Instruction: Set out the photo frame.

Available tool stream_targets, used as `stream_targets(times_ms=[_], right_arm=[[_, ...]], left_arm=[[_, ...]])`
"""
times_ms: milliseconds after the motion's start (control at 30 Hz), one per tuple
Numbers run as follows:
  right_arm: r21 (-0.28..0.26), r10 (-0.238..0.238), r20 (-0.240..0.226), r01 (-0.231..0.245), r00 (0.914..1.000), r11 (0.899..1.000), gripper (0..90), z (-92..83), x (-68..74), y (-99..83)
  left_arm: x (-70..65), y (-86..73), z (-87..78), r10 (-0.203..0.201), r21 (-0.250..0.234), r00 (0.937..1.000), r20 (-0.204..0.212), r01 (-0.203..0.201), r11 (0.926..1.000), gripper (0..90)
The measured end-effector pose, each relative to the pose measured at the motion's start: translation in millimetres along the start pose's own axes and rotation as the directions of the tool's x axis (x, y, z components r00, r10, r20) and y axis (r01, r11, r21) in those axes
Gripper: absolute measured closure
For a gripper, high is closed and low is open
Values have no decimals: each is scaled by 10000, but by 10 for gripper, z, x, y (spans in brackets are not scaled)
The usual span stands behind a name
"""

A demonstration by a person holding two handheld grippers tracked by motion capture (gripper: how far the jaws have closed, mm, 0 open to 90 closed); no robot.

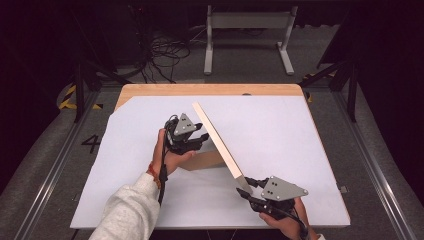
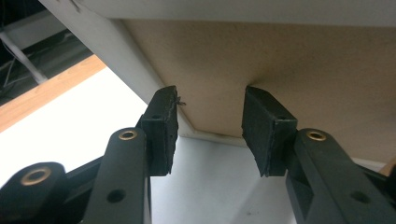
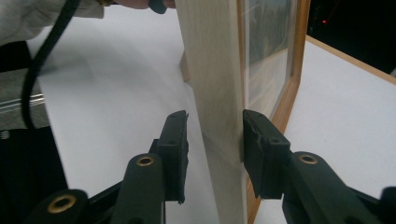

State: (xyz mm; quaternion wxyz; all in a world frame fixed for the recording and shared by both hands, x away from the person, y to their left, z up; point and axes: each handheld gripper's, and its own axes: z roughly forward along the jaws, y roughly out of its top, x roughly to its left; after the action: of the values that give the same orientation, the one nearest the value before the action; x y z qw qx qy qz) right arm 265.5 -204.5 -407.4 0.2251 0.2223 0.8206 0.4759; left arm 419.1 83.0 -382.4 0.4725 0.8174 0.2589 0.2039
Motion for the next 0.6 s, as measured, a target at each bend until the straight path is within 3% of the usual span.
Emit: stream_targets(times_ms=[67, 267, 600], right_arm=[[-102, -29, 56, 30, 10000, 9999, 693, -52, -18, 1], [-115, -134, -41, 134, 9999, 9998, 695, -130, -37, -1], [20, 11, -138, -11, 9999, 10000, 704, -48, 2, -13]], left_arm=[[1, 5, -38, 59, -125, 10000, 25, -58, 9999, 583], [4, 8, -104, 124, -234, 9999, 51, -123, 9997, 671], [-72, 109, -41, 451, -127, 9990, 17, -450, 9989, 671]])
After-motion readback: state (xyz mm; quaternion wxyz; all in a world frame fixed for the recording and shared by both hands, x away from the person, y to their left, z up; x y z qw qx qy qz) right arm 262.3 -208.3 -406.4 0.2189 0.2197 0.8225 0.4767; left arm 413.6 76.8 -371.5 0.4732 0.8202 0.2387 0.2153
